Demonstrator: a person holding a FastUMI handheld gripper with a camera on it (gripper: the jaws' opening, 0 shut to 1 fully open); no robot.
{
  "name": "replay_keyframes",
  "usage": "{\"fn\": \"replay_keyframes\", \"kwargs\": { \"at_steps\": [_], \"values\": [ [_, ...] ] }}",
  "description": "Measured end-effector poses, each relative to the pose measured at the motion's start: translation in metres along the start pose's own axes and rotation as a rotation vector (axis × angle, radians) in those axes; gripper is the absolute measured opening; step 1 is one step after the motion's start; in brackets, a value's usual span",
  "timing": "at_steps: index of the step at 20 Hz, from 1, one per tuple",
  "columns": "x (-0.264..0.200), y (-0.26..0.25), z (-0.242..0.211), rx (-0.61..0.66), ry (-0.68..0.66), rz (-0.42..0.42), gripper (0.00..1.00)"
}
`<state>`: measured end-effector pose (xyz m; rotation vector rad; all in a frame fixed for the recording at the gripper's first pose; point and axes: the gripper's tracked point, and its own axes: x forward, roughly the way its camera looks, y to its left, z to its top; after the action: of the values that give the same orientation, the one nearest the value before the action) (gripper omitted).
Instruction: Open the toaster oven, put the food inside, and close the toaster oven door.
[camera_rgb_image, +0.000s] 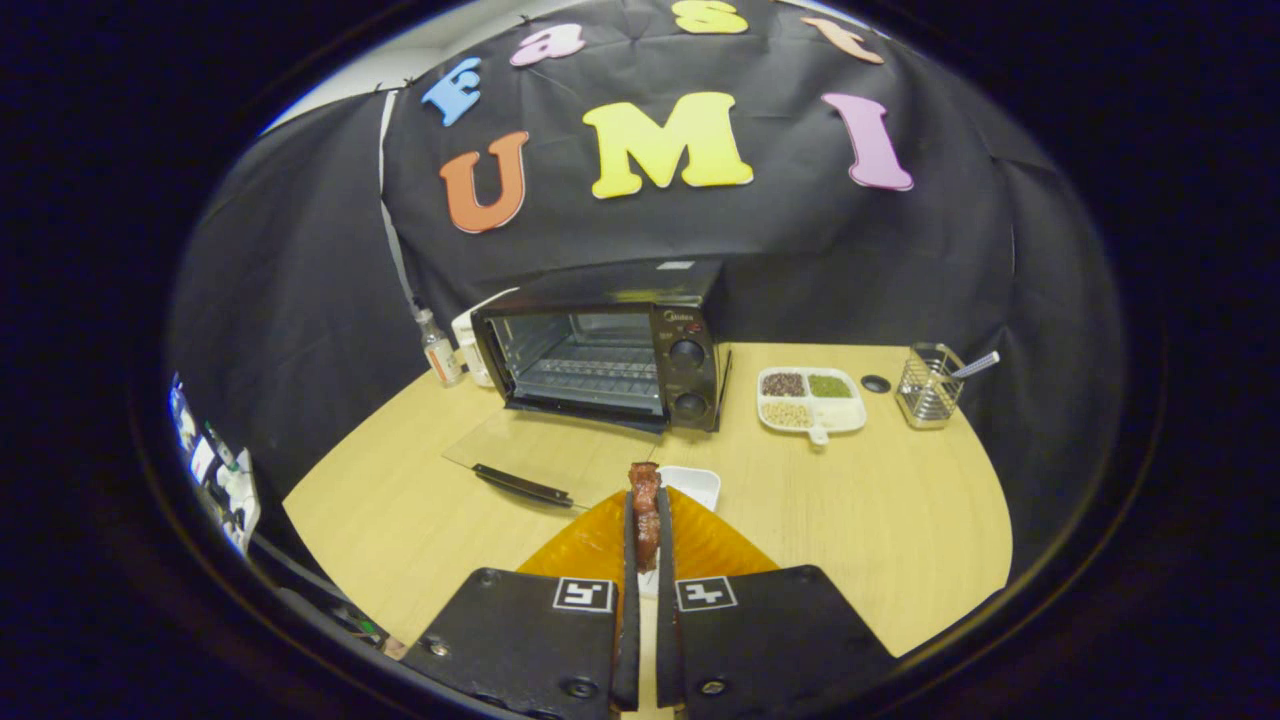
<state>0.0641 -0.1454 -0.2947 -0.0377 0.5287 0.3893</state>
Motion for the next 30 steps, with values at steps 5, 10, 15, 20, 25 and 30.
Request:
{"fn": "replay_keyframes", "kwargs": {
  "at_steps": [5,10,15,20,25,30],
  "values": [
    [-0.008,0.023,0.035,-0.071,-0.169,-0.105,0.10],
    [0.007,0.070,0.048,-0.159,-0.274,-0.130,0.10],
    [0.045,0.127,0.042,-0.175,-0.278,-0.094,0.10],
    [0.092,0.164,0.045,-0.093,-0.285,-0.065,0.10],
    [0.144,0.171,0.059,0.126,-0.273,-0.032,0.10],
    [0.192,0.145,0.077,0.437,-0.301,0.009,0.10]
  ]
}}
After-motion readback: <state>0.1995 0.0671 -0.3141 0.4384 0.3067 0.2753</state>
